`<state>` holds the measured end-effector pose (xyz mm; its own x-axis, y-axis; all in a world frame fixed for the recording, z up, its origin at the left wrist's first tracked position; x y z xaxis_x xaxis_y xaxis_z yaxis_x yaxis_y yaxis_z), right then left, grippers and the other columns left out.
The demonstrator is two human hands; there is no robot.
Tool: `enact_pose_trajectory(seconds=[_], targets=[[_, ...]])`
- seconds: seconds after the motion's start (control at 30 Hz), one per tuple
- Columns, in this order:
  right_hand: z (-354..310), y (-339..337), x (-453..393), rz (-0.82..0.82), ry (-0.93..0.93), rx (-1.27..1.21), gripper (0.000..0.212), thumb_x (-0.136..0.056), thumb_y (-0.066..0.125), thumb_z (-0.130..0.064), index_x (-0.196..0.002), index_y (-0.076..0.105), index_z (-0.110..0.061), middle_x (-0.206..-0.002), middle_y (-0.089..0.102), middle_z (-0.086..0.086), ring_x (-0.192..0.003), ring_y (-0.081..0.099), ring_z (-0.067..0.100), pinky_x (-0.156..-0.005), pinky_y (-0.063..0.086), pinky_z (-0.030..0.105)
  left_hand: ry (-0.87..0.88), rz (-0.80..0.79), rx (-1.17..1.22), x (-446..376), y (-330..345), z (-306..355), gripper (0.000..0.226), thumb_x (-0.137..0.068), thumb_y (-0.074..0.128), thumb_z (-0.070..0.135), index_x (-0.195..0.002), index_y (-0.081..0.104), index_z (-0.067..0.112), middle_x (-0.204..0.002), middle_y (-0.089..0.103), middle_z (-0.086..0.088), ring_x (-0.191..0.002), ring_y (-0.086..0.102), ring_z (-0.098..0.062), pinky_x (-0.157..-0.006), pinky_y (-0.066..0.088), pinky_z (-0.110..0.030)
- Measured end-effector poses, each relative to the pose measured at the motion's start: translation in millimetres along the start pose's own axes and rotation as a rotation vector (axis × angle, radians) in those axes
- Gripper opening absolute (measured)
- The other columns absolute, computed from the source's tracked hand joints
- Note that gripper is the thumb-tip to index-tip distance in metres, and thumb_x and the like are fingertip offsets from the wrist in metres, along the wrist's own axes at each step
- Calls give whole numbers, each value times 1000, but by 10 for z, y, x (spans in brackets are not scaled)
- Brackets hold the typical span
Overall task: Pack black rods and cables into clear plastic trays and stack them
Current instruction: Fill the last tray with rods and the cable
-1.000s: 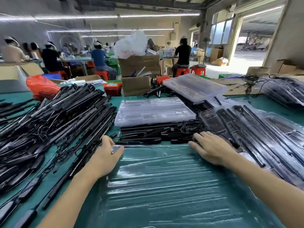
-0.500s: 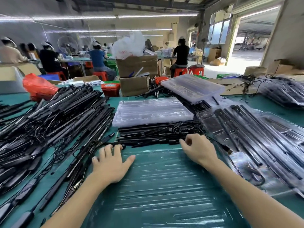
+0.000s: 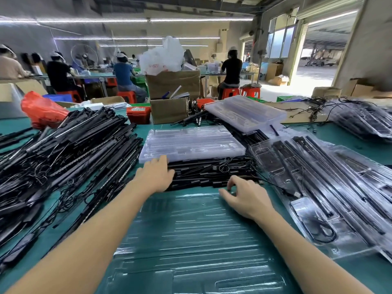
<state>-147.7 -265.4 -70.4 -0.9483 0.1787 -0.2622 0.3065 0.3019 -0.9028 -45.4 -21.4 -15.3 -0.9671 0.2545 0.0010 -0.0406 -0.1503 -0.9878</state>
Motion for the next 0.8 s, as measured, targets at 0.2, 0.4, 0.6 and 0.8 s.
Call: enact_pose_trajectory(seconds=[0.2, 0.4, 0.6, 0.8], targets=[[-9, 10, 10, 4, -42, 34, 34, -93, 47, -63, -98, 49, -29, -69, 54, -11, -75, 56, 19, -61, 38, 33, 35, -71, 30, -159, 261, -113, 44, -108, 27, 39, -151, 32, 28, -154, 40, 0, -137, 41, -31, -112, 32, -53], [24, 26, -10, 15, -9, -16, 48, -96, 49, -50, -138, 41, -28, -70, 54, -12, -71, 52, 14, -62, 37, 33, -19, -2, -41, -314, 286, -193, 43, -108, 26, 42, -149, 33, 30, -144, 32, -10, -136, 25, -34, -109, 26, -55], [48, 23, -23, 15, 60, -74, 67, -95, 48, -51, -152, 31, -20, -88, 65, -3, -86, 62, 21, -74, 49, 37, -58, 104, 9, -440, 302, -211, 23, -107, 37, 40, -113, 52, 23, -123, 47, -4, -127, 36, -30, -97, 30, -51], [65, 12, 11, 61, 71, -172, 26, -91, 53, -50, -112, 50, -35, -70, 58, -8, -70, 57, 13, -61, 39, 31, -8, 100, 35, -489, 267, -199, 15, -105, 49, 31, -115, 58, 26, -126, 58, -3, -126, 42, -28, -100, 34, -48]])
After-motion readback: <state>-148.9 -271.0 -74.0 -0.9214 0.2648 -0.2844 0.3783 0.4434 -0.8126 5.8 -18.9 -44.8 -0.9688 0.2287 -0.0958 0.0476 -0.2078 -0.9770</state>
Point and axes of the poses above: each hand's wrist, its own x-axis away from the middle knuckle, its own y-axis out of the palm, z = x × y, the point moved 1 cm from there along -x, towards the middle knuckle
